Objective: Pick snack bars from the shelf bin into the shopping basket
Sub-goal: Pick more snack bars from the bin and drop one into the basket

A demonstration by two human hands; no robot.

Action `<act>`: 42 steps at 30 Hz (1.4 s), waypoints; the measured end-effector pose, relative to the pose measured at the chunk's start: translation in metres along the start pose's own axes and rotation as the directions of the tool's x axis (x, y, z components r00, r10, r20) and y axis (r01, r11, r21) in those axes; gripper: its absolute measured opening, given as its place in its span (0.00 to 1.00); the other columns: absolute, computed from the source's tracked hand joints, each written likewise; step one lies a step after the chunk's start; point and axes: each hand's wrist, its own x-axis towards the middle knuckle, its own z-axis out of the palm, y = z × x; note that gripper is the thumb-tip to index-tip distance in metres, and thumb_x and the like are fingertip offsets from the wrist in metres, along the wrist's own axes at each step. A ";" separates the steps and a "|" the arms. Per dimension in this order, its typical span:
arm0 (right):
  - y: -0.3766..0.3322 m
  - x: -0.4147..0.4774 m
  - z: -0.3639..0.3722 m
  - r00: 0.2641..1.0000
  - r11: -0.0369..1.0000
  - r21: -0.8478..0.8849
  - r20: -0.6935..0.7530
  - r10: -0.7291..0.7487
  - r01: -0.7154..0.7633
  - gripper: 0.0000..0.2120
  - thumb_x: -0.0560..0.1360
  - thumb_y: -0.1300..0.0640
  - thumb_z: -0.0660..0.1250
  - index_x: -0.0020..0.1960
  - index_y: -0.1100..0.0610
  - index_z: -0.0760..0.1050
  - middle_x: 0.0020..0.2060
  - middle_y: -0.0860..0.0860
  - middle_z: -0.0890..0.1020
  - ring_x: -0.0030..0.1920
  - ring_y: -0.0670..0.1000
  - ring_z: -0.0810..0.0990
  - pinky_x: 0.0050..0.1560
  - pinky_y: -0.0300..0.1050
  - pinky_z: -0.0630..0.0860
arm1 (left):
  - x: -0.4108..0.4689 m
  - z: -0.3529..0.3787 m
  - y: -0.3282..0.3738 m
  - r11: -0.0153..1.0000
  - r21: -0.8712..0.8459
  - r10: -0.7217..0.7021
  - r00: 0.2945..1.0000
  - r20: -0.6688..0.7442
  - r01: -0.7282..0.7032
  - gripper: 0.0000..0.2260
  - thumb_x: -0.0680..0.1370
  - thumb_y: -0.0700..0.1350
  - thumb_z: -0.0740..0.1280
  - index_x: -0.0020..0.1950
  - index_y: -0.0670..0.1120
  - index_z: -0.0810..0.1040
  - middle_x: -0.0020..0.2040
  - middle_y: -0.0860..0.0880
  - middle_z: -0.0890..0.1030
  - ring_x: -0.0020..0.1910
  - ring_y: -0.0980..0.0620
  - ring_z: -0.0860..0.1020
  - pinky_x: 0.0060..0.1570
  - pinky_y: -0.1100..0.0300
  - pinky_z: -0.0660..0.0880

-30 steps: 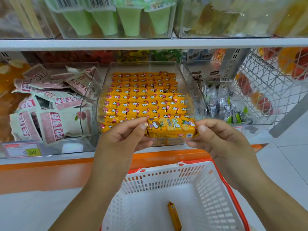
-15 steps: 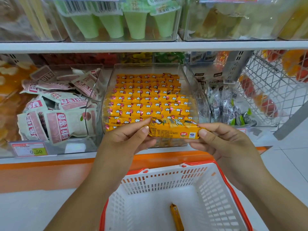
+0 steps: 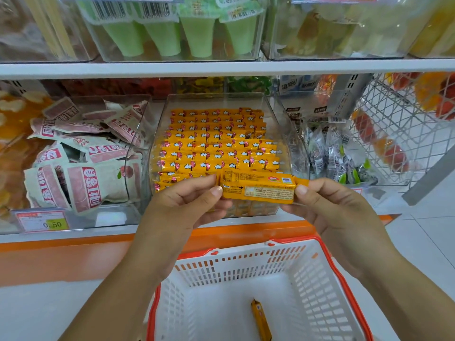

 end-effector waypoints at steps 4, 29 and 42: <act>0.003 -0.002 0.003 0.999 0.999 -0.011 -0.003 -0.040 0.040 0.14 0.60 0.40 0.77 0.35 0.49 0.80 0.47 0.55 0.86 0.50 0.57 0.85 0.53 0.44 0.81 | 0.001 0.004 -0.002 0.993 0.120 0.015 0.998 -0.062 -0.008 0.12 0.79 0.38 0.65 0.42 0.52 0.84 0.42 0.52 0.87 0.45 0.53 0.85 0.44 0.66 0.80; 0.008 0.002 0.005 0.999 0.998 0.065 -0.041 0.002 0.000 0.23 0.62 0.53 0.72 0.56 0.60 0.80 0.46 0.60 0.86 0.46 0.59 0.86 0.42 0.40 0.81 | 0.007 0.002 -0.006 0.998 0.019 -0.063 0.998 -0.006 0.064 0.14 0.70 0.45 0.69 0.55 0.50 0.84 0.46 0.43 0.86 0.45 0.46 0.85 0.43 0.60 0.81; 0.015 0.014 0.004 0.997 1.000 -0.020 -0.080 0.021 -0.023 0.19 0.62 0.41 0.77 0.46 0.52 0.82 0.43 0.53 0.86 0.47 0.56 0.86 0.48 0.47 0.81 | 0.020 0.017 -0.013 0.847 0.524 0.090 0.996 0.017 -0.085 0.15 0.76 0.60 0.59 0.42 0.53 0.79 0.33 0.52 0.81 0.31 0.57 0.81 0.33 0.65 0.77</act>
